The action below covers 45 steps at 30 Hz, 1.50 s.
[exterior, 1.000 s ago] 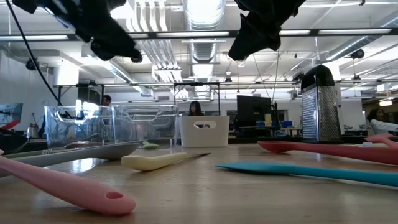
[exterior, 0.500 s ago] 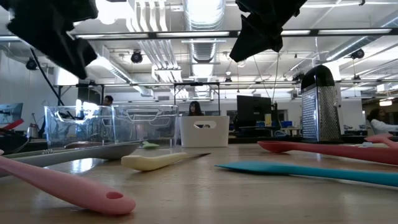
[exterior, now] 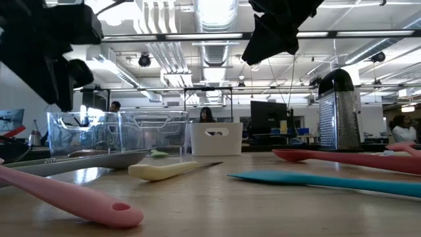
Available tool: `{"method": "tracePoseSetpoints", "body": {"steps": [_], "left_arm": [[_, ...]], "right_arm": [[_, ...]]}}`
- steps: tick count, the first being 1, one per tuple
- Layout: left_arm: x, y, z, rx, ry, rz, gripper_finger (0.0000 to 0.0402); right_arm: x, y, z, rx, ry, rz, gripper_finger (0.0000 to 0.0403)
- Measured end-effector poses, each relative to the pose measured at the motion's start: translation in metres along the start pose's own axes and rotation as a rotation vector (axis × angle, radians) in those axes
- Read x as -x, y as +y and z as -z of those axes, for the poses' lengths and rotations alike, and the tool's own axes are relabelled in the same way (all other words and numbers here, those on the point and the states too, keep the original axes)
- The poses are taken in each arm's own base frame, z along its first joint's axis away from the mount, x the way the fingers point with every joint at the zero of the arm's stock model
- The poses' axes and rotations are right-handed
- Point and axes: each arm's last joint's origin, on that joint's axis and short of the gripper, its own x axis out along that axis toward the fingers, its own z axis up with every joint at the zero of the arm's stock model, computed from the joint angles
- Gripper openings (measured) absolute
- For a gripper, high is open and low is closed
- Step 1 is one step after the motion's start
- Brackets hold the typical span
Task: Pick & Place Kitchen Items
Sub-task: Put the green table knife into the white bin
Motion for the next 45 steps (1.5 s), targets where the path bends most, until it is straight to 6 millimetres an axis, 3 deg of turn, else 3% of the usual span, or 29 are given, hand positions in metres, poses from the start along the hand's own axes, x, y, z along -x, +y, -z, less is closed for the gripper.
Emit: {"method": "tracePoseSetpoints", "body": {"steps": [12,45], "left_arm": [[-0.032,-0.002,0.005,0.115,0.147,-0.045,0.0140],[-0.063,-0.011,0.008,0.276,0.235,-0.015,0.0140]], "right_arm": [[0.000,0.000,0.000,0.000,0.000,-0.001,0.0130],[0.000,0.000,0.001,0.002,0.003,0.001,0.0143]]}}
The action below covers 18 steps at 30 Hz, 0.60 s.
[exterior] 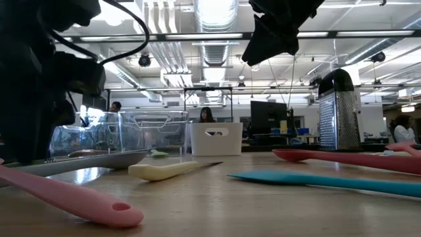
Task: Pick & Place Kitchen Items
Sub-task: Put the green table knife into the white bin
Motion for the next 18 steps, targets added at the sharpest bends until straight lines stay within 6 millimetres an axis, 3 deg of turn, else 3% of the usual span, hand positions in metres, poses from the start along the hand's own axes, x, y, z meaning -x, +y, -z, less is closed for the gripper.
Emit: {"method": "tracePoseSetpoints", "body": {"steps": [14,18], "left_arm": [[-0.027,0.003,0.000,0.023,0.013,-0.116,0.0139],[-0.034,0.004,0.000,0.025,0.003,-0.152,0.0118]], "right_arm": [[-0.001,0.000,0.002,0.003,0.006,0.003,0.0147],[-0.001,0.000,0.002,0.003,0.006,0.003,0.0148]]}}
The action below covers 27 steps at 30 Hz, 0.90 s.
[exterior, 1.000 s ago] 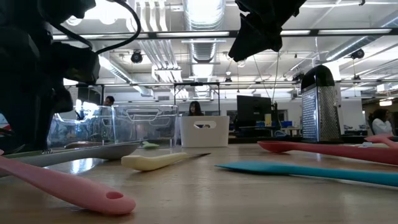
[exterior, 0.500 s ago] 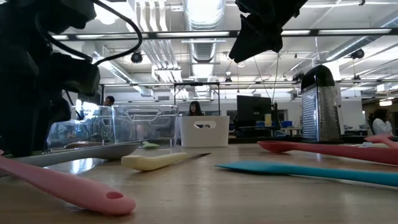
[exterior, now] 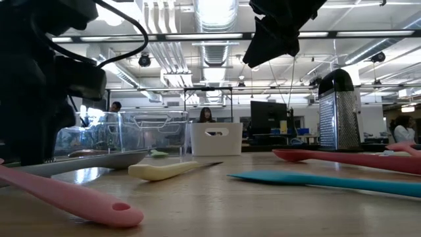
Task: Pick & Place Kitchen Items
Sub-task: Put the green table knife into the white bin
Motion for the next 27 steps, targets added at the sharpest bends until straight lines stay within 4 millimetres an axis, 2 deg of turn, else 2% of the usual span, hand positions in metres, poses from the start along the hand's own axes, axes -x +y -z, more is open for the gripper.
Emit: {"method": "tracePoseSetpoints", "body": {"steps": [5,12,19,27], "left_arm": [[-0.010,0.000,0.000,-0.004,-0.006,-0.042,0.0057],[-0.010,0.000,-0.002,-0.004,-0.043,-0.049,0.0052],[0.005,-0.002,-0.005,-0.029,-0.096,-0.003,0.0052],[0.035,0.002,-0.006,-0.060,-0.176,0.063,0.0052]], "right_arm": [[0.000,0.000,0.000,0.003,0.000,0.000,0.0141],[0.000,0.000,0.001,0.003,0.001,0.001,0.0134],[-0.001,0.000,0.001,0.004,0.002,0.001,0.0144],[-0.001,0.000,0.001,0.002,0.001,0.001,0.0140]]}}
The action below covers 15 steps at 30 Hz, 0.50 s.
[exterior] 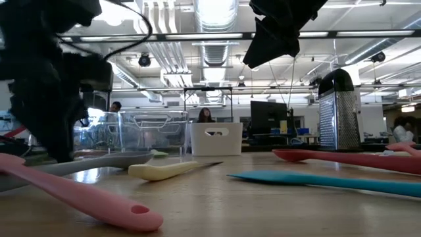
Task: Pick & Place Kitchen Items
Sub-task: Put the green table knife into the white bin
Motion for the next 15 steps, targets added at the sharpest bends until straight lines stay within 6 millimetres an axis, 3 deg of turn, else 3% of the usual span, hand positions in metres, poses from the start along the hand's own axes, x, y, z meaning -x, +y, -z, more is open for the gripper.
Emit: {"method": "tracePoseSetpoints", "body": {"steps": [8,15], "left_arm": [[0.025,0.001,-0.003,-0.113,-0.039,0.053,0.0052],[0.045,-0.001,-0.014,-0.378,-0.056,-0.043,0.0052]], "right_arm": [[0.000,0.000,0.000,-0.001,-0.003,-0.001,0.0142],[-0.001,-0.001,-0.002,-0.014,0.020,-0.061,0.0150]]}}
